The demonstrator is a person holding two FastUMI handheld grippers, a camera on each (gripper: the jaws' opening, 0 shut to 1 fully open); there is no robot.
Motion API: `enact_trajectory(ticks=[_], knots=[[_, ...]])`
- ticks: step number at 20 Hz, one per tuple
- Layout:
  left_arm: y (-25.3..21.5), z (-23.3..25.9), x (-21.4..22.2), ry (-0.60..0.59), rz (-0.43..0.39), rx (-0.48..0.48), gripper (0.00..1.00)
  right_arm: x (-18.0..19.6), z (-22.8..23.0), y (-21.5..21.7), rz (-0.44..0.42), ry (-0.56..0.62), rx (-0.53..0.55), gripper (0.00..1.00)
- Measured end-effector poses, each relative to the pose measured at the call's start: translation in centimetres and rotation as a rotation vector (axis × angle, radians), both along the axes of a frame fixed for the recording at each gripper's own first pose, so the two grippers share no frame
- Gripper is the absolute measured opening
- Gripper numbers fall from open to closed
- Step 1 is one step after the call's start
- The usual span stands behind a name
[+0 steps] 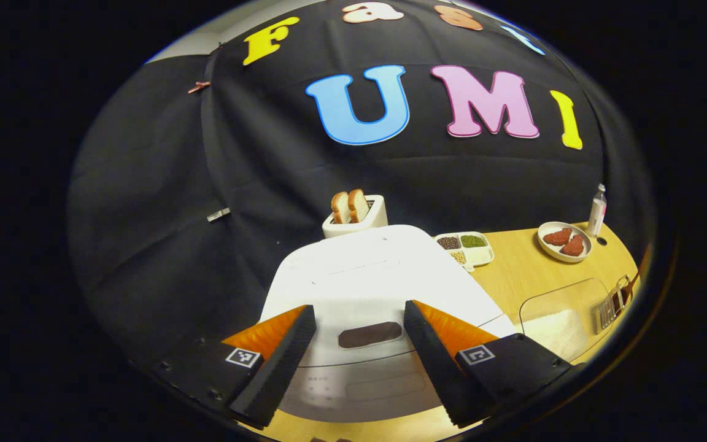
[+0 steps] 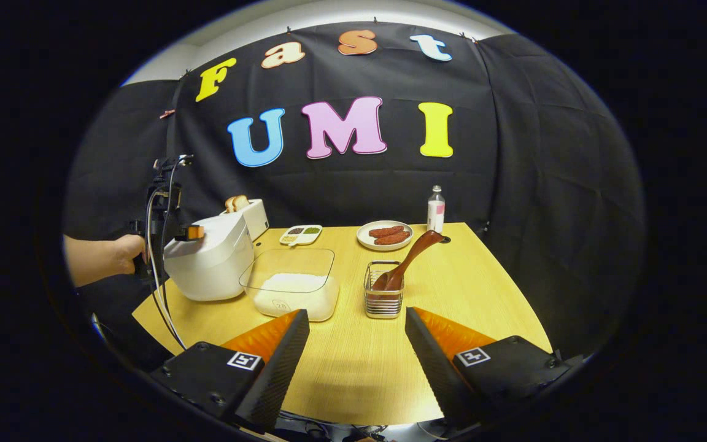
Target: Close the left gripper, press the button to open the rice cooker; take a wooden spoon from the chopstick holder with the right hand, scoop a spoonful of rice and pour it into the rice cooker, then put the wooden spoon back into the chopstick holder.
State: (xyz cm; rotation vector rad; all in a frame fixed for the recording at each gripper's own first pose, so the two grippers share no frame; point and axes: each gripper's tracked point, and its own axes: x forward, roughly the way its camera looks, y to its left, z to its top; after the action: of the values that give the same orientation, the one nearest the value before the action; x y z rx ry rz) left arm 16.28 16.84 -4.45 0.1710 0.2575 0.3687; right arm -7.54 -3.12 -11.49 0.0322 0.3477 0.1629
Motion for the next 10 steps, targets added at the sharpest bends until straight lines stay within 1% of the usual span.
enact_trajectory(ticks=[1, 2, 3, 4, 6, 8, 10], knots=[[0.0, -0.2, 0.1, -0.011, -0.005, -0.078, 1.0, -0.2, 0.0, 0.5, 0.001, -0.001, -0.006, 0.99], [-0.1, -0.3, 0.0, -0.027, 0.007, -0.179, 0.98, -0.2, -0.1, 0.8, 0.0, 0.001, -0.007, 0.99], [0.1, -0.2, 0.3, -0.026, 0.004, -0.209, 0.98, -0.1, -0.4, 1.3, 0.001, 0.007, -0.004, 0.99], [0.0, -0.8, 0.2, 0.02, -0.004, -0.188, 0.99, -0.1, -0.5, 1.8, 0.001, 0.011, -0.004, 0.99], [-0.2, -1.1, 0.2, 0.06, -0.023, -0.147, 1.0, 0.0, -0.6, 2.5, -0.001, 0.009, -0.005, 0.99], [-0.5, -0.8, 0.8, 0.044, -0.031, -0.143, 1.0, -0.1, -1.0, 3.2, -0.002, 0.01, -0.007, 0.99], [-0.5, -0.9, 0.5, 0.048, -0.047, -0.132, 1.0, 0.0, -1.1, 3.8, -0.013, 0.004, -0.001, 0.99]])
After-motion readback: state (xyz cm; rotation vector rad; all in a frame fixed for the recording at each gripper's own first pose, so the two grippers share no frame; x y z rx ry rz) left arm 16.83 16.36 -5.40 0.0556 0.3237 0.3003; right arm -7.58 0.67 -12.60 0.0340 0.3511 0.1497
